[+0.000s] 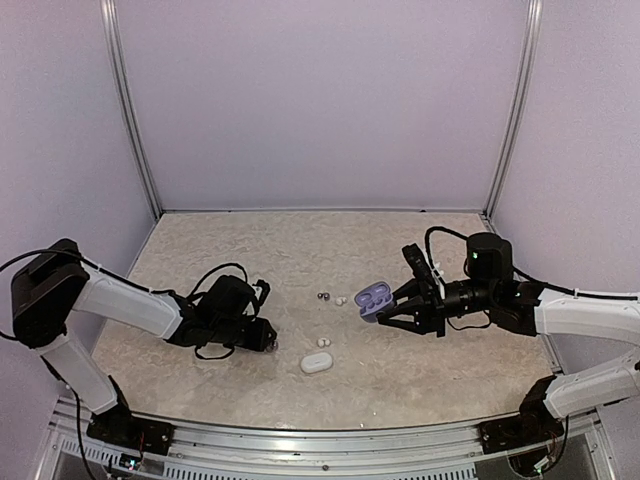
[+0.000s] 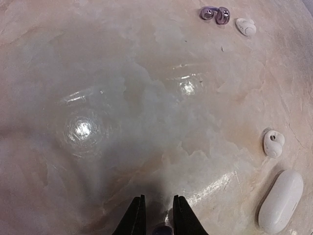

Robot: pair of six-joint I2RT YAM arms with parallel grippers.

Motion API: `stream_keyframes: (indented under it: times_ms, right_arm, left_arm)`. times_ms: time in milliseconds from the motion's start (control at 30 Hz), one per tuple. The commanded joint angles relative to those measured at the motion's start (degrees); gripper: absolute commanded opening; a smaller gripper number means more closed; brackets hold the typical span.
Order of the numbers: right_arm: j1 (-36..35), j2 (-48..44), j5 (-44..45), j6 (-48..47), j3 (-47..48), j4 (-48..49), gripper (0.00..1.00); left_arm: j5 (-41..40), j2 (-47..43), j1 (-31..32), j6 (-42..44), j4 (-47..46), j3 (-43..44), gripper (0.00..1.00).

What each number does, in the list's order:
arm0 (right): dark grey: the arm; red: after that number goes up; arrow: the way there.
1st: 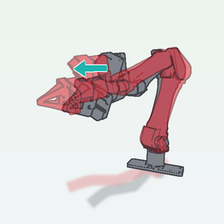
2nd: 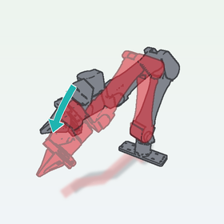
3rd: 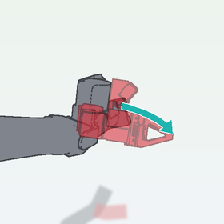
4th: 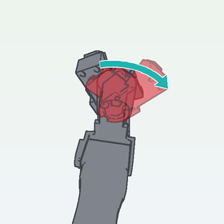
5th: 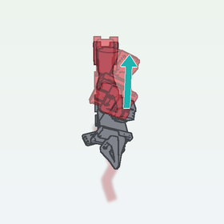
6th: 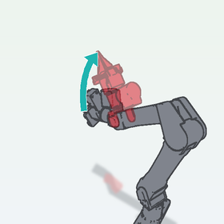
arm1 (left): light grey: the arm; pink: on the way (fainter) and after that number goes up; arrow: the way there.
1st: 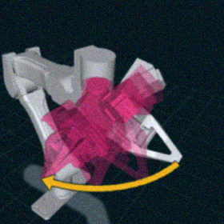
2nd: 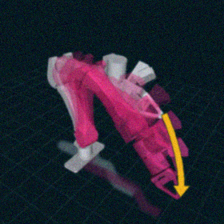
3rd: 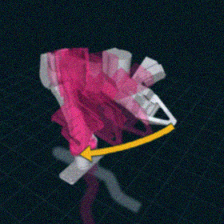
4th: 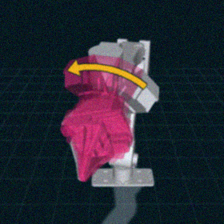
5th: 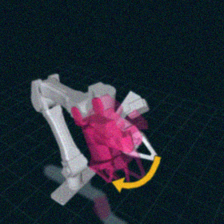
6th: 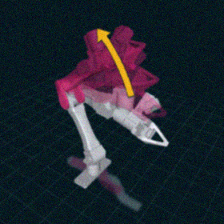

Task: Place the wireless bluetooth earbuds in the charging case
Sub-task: Move the right earbud to the center of the board, then pick up the right earbud from the center of the board.

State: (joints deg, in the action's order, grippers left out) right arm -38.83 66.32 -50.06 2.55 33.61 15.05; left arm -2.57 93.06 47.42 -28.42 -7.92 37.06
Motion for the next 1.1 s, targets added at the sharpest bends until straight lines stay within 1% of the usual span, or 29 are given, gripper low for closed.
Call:
stream_keyframes:
  times_ms: [0,67,133,333,500,567,633,800,933,1067]
  right_arm:
    - [0.46,0.11,0.14,-0.57,0.88,0.13,0.0]
    - [0.47,0.23,0.22,-0.53,0.7,0.39,0.0]
    - [0.46,0.44,0.08,-0.52,0.76,0.42,0.0]
    - [0.49,0.56,0.1,-0.36,0.76,0.83,0.0]
    - [0.48,0.56,0.16,-0.25,0.85,0.69,0.0]
    - [0.44,0.48,0.21,-0.19,0.81,0.61,0.0]
    - [0.46,0.56,0.16,-0.25,0.76,0.67,0.0]
    - [0.46,0.57,0.28,-0.13,0.72,0.6,0.0]
    - [0.47,0.37,0.4,0.01,0.44,0.6,0.0]
    - [0.48,0.36,0.47,0.1,0.23,0.86,0.0]
  left_arm:
    - [0.2,0.71,0.44,2.22,2.04,1.03,0.22]
    - [0.44,-0.72,0.39,2.25,1.08,-0.3,0.22]
    - [0.37,-3.02,0.46,2.3,-0.23,-1.98,0.25]
    - [-0.78,-12.22,0.85,4.43,-2.26,-6.05,0.38]
    - [-0.07,-15.12,4.15,6.84,-2.45,-6.69,0.46]
    - [-0.66,-14.82,5.42,7.74,-2.19,-6.25,0.44]
    - [-1.03,-13.93,5.97,8.12,-2.18,-5.55,0.39]
    - [-1.93,-9.71,6.1,7.89,-0.78,-2.95,0.32]
    - [-4.8,-7.45,6.06,6.14,0.06,-2.18,0.33]
    - [-6.27,-6.71,5.95,4.31,0.69,-2.47,0.41]
